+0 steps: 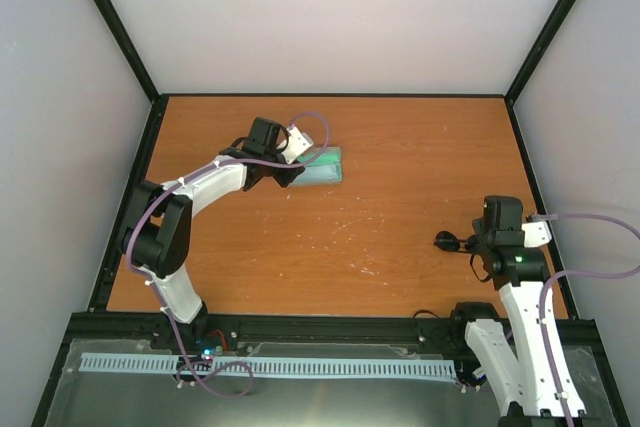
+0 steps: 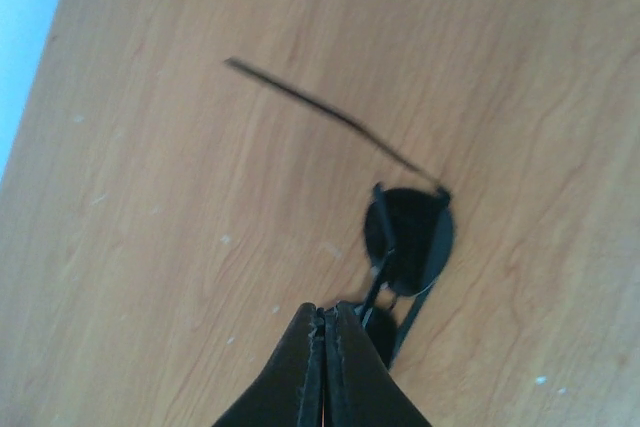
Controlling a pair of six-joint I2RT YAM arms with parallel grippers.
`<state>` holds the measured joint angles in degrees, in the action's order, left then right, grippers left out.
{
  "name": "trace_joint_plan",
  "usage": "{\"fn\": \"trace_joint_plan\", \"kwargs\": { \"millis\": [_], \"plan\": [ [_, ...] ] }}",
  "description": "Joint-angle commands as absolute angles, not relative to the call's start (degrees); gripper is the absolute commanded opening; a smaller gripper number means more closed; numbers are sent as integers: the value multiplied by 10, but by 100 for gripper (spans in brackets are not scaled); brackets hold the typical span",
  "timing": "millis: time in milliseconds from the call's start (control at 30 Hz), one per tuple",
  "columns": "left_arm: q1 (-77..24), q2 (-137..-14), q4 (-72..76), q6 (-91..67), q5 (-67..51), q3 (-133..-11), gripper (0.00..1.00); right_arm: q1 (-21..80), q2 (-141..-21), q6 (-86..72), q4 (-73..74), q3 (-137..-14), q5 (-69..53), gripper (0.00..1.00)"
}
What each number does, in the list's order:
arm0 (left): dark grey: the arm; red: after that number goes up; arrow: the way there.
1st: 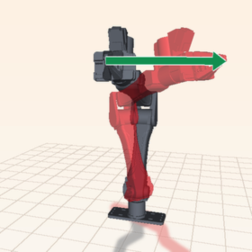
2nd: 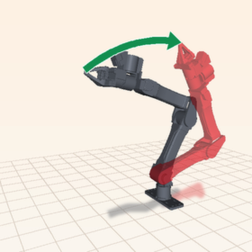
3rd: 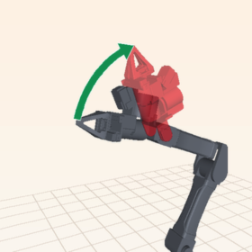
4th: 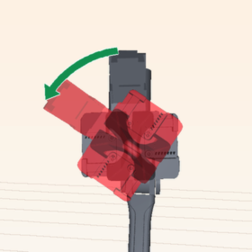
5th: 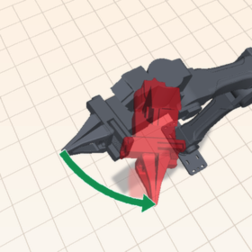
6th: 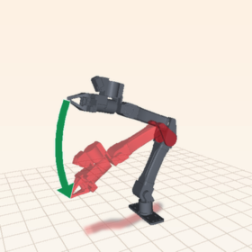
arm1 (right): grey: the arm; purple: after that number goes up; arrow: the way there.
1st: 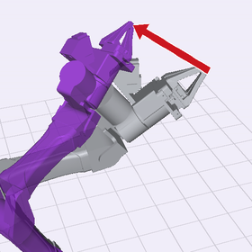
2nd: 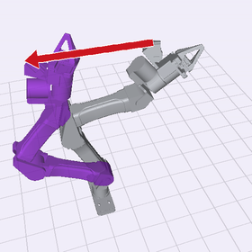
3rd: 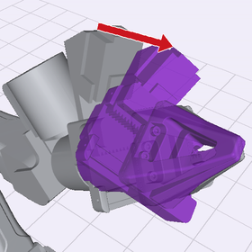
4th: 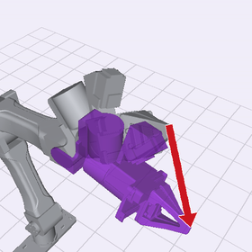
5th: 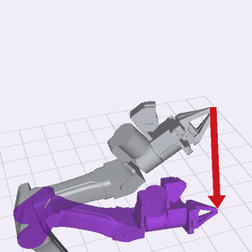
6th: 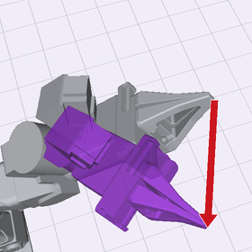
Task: Organize the sunglasses
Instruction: Fold the sunglasses at the center of the board.
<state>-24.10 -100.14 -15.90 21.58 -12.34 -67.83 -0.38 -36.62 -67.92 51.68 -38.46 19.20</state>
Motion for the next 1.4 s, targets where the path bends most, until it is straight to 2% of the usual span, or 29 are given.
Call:
{"fn": "trace_joint_plan", "kwargs": {
  "millis": [0, 167, 333, 567, 867, 1367],
  "plan": [
    [-236, -1006, -154, 220, -135, -696, 37, -32, -401, -686, 561, -390, 259, 3],
    [-235, -1009, -152, 218, -138, -697, 37, -118, -471, -642, 554, -410, 266, 3],
    [-235, -1017, -155, 215, -136, -700, 37, -230, -507, -545, 453, -435, 202, 3],
    [-231, -1031, -156, 210, -139, -715, 37, -344, -605, -448, 400, -451, 85, 3],
    [-229, -1046, -158, 208, -140, -725, 37, -339, -678, -420, 347, -413, -25, 3],
    [-228, -1044, -141, 212, -145, -714, 37, -242, -721, -418, 317, -391, -89, 3]
  ]
}}
